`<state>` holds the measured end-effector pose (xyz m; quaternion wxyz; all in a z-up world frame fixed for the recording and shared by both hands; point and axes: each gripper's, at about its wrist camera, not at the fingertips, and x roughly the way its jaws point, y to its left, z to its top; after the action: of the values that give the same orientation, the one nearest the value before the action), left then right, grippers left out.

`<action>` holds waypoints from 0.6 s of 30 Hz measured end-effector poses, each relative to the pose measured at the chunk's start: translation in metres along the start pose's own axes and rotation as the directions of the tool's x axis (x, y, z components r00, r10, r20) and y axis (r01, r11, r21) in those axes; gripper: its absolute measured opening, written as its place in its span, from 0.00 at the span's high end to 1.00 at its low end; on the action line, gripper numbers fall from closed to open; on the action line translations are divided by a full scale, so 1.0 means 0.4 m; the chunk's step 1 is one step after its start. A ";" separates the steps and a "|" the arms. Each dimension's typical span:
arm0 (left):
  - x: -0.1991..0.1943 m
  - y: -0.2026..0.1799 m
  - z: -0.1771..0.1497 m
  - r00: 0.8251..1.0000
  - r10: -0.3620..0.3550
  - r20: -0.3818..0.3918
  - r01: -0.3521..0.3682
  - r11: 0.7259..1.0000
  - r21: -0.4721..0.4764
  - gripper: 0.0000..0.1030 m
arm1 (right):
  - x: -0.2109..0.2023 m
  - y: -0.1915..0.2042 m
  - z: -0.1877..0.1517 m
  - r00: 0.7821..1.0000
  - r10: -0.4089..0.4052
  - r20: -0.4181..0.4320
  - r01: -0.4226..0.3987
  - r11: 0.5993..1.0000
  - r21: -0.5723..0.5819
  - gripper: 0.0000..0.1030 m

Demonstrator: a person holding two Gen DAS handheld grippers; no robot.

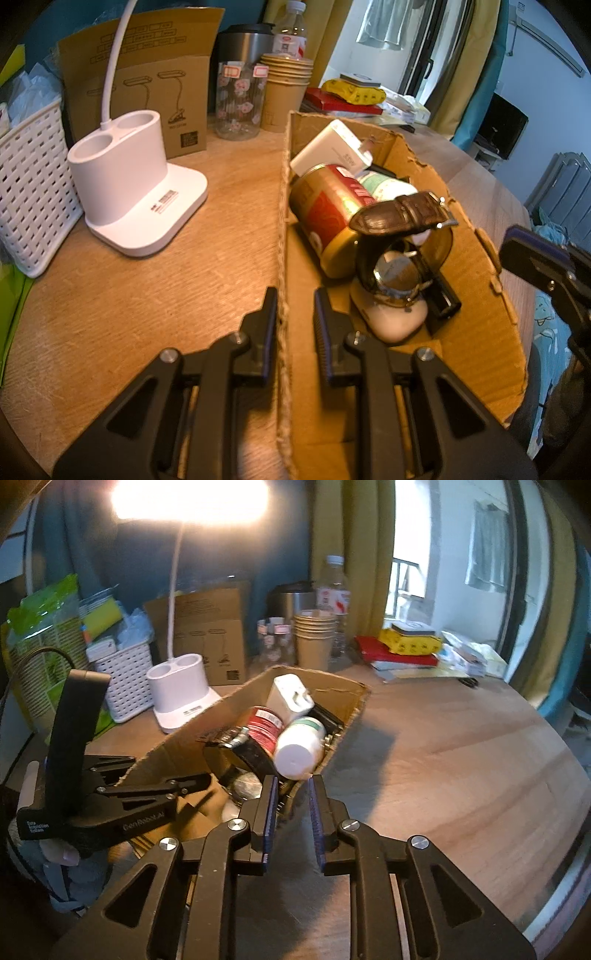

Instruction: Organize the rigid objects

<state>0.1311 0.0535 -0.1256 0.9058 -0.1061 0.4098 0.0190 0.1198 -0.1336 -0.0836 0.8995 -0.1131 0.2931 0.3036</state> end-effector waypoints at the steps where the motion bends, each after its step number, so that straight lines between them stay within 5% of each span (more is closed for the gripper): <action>1: 0.001 0.001 0.000 1.000 0.001 0.000 -0.001 1.000 0.001 0.80 | -0.005 -0.004 -0.002 1.000 -0.012 0.001 0.012 1.000 0.007 0.81; 10: -0.024 -0.011 -0.003 0.999 0.013 0.037 -0.014 1.000 0.028 0.80 | -0.076 -0.050 -0.023 0.994 -0.107 0.020 0.104 0.988 0.113 0.74; 16: -0.109 -0.027 -0.007 0.990 0.022 0.142 -0.028 0.999 0.037 0.65 | -0.126 -0.069 -0.027 0.987 -0.155 0.040 0.146 0.975 0.169 0.67; 18: -0.148 -0.034 -0.007 0.984 0.002 0.179 -0.008 0.999 0.036 0.50 | -0.146 -0.072 -0.028 0.984 -0.174 0.050 0.162 0.970 0.181 0.67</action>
<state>0.0912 0.0429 -0.0808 0.9408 -0.0861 0.3271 0.0232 0.0947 -0.1887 -0.0570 0.9375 -0.0474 0.2787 0.2027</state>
